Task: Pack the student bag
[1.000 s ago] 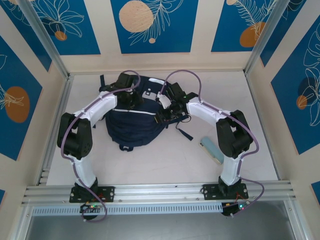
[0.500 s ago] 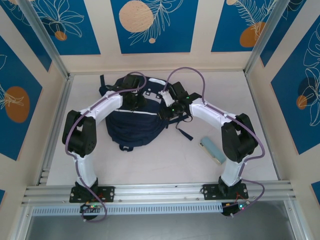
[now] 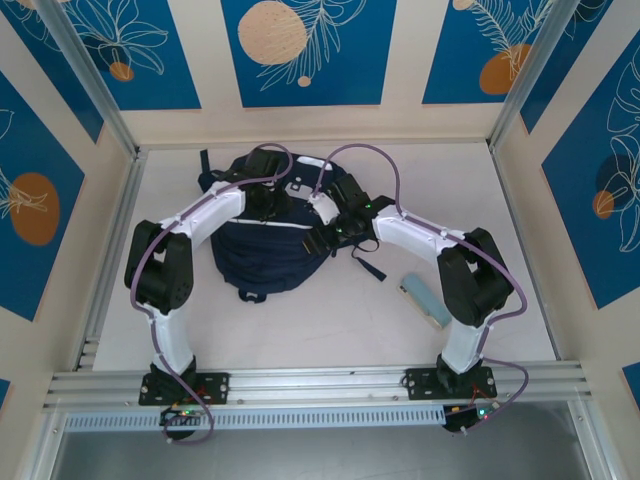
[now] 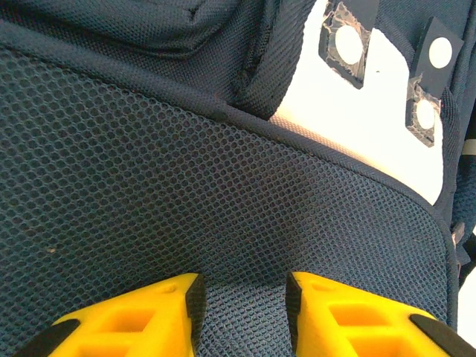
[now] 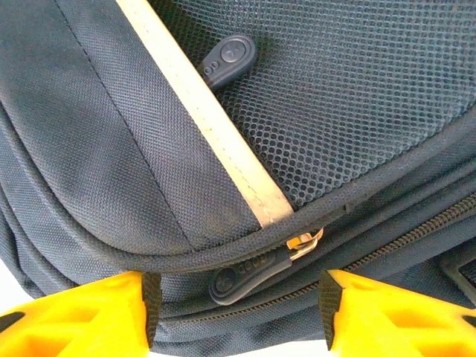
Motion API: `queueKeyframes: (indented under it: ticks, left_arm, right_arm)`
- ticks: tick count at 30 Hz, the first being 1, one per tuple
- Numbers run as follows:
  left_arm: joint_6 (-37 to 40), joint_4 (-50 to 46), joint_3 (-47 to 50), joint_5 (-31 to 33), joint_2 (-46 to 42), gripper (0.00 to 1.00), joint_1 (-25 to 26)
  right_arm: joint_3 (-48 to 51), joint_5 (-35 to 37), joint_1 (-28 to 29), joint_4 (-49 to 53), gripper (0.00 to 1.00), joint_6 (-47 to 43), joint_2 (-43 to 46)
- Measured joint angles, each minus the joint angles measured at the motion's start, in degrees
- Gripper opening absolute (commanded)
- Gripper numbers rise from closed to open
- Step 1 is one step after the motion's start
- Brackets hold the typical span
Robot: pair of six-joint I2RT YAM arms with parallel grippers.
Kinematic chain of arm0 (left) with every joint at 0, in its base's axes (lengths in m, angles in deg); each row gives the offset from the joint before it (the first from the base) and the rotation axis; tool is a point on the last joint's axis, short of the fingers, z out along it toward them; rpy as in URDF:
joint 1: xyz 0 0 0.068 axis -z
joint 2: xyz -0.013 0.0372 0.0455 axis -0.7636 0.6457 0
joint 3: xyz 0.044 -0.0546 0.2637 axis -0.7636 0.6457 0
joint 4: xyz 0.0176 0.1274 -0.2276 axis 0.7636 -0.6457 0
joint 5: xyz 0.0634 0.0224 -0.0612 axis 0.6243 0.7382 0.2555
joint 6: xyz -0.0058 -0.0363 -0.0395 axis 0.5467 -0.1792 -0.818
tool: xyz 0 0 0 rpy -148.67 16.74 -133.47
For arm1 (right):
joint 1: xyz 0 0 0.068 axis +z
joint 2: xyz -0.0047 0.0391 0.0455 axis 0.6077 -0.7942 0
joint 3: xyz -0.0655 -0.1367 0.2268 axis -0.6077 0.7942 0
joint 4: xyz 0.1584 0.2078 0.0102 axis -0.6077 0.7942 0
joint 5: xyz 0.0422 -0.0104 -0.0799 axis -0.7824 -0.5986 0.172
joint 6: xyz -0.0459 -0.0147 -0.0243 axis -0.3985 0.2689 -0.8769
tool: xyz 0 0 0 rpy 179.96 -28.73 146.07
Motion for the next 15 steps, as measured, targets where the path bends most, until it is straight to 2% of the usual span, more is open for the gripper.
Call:
queueKeyframes:
  ticks: [5,10,15]
  left_arm:
    - [0.35,0.09,0.0,-0.09,0.13,0.37,-0.55]
    - [1.09,0.07,0.0,-0.83,0.2,0.37,-0.85]
    - [1.44,0.74,0.0,-1.36,0.5,0.37,-1.31]
  right_arm:
    - [1.55,-0.2,-0.13,-3.19,0.49,-4.57,-0.74]
    - [2.97,-0.35,-1.7,-5.38,0.35,-7.58,-0.76]
    - [2.95,0.0,-2.12,-6.23,0.31,-8.85,-0.76]
